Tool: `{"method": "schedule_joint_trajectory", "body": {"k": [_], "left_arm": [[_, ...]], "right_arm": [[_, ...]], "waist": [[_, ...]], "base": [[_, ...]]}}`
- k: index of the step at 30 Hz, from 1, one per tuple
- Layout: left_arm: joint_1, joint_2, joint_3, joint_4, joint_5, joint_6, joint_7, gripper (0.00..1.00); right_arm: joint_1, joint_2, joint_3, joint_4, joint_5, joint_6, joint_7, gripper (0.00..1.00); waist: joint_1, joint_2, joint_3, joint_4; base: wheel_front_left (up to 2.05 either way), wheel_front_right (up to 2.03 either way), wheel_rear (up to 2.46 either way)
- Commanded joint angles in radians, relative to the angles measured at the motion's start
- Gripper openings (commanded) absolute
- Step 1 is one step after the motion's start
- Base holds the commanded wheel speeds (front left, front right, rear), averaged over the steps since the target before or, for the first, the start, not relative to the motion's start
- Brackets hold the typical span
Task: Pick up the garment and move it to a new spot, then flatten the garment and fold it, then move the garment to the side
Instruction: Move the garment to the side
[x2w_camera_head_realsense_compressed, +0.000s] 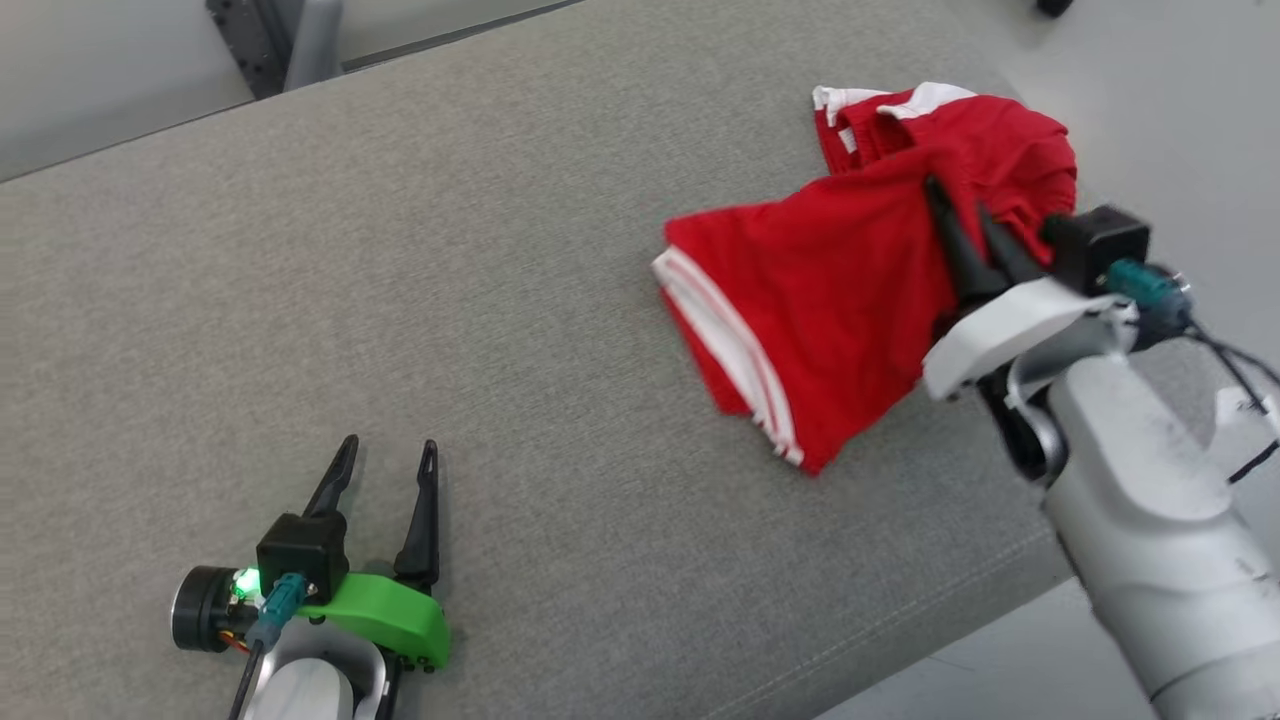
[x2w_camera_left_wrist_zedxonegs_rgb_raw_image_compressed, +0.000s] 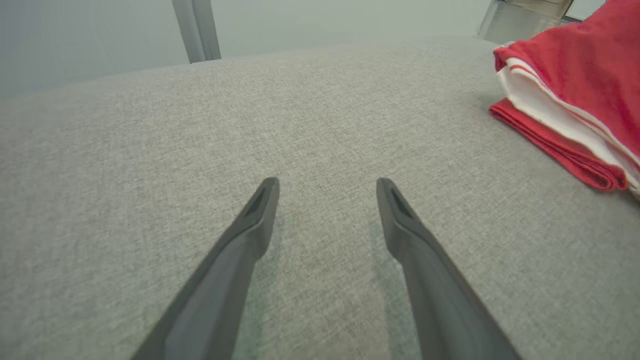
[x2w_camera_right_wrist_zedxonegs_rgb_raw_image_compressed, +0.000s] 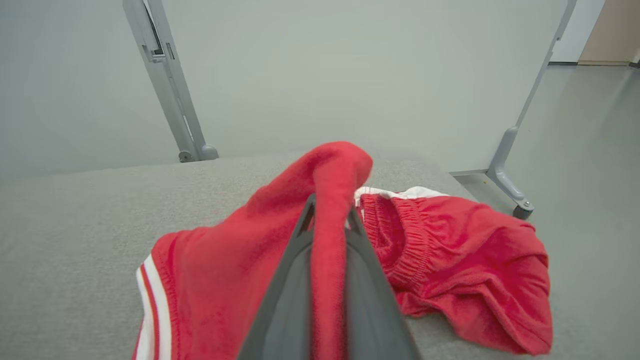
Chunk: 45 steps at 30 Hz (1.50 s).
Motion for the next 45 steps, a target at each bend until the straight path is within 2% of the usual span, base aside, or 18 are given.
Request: {"method": "schedule_joint_trajectory", "body": {"k": [1,8,12,13,14,18,22,27,32,38,45], "left_arm": [[-0.015,0.006,0.002,0.0,0.002,-0.001,0.001,1.0],[-0.025,0.006,-0.012,-0.007,-0.02,0.011,0.001,1.0],[-0.037,0.006,-0.022,-0.003,-0.02,0.016,0.001,1.0],[-0.043,0.006,-0.022,-0.002,-0.015,0.016,0.001,1.0],[-0.045,0.005,-0.021,0.002,-0.012,0.018,0.001,1.0],[-0.049,0.006,-0.015,0.01,-0.009,0.021,0.002,1.0],[-0.039,0.006,-0.005,0.014,-0.015,0.027,0.002,1.0],[-0.023,0.005,0.007,0.001,-0.026,0.04,0.001,1.0],[-0.007,0.005,0.007,-0.005,-0.039,0.052,0.001,1.0],[0.018,0.005,0.004,-0.009,-0.068,0.063,0.001,1.0],[0.05,0.005,0.007,-0.018,-0.092,0.073,0.001,1.0]], "right_arm": [[-0.023,-0.016,-0.01,0.011,-0.015,-0.002,-0.003,0.0],[-0.182,-0.194,-0.087,0.17,-0.113,-0.002,-0.003,0.0],[-0.253,-0.26,-0.15,0.277,-0.18,-0.002,-0.003,0.0],[-0.272,-0.276,-0.176,0.288,-0.201,-0.002,-0.003,0.44],[-0.28,-0.286,-0.2,0.297,-0.225,-0.002,-0.003,1.0],[-0.288,-0.271,-0.318,0.279,-0.309,-0.002,-0.003,1.0],[-0.24,-0.207,-0.389,0.186,-0.36,-0.002,-0.003,1.0],[-0.138,-0.112,-0.352,0.037,-0.32,-0.002,-0.003,1.0],[-0.001,-0.053,-0.257,-0.064,-0.239,-0.002,-0.003,1.0],[0.165,0.006,-0.174,-0.104,-0.175,-0.002,-0.003,1.0],[0.299,0.054,-0.15,-0.113,-0.148,-0.002,-0.003,1.0]], "waist": [[0.0,-0.0001,0.039,0.069],[0.0,-0.0001,0.069,0.152],[0.0,-0.0001,0.091,0.188],[0.0,-0.0001,0.098,0.195],[0.0,-0.0001,0.102,0.201],[0.0,-0.0001,0.109,0.213],[0.0,-0.0001,0.094,0.218],[0.0,-0.0001,0.058,0.219],[0.0,-0.0001,0.021,0.233],[0.0,-0.0001,-0.024,0.276],[0.0,-0.0001,-0.068,0.336]], "base": [[0.0,0.0,0.0],[0.0,0.0,0.0],[0.0,0.0,0.0],[0.0,0.0,0.0],[0.0,0.0,0.0],[0.0,0.0,0.0],[0.0,0.0,0.0],[0.0,0.0,0.0],[0.0,0.0,0.0],[0.0,0.0,0.0],[0.0,0.0,0.0]]}}
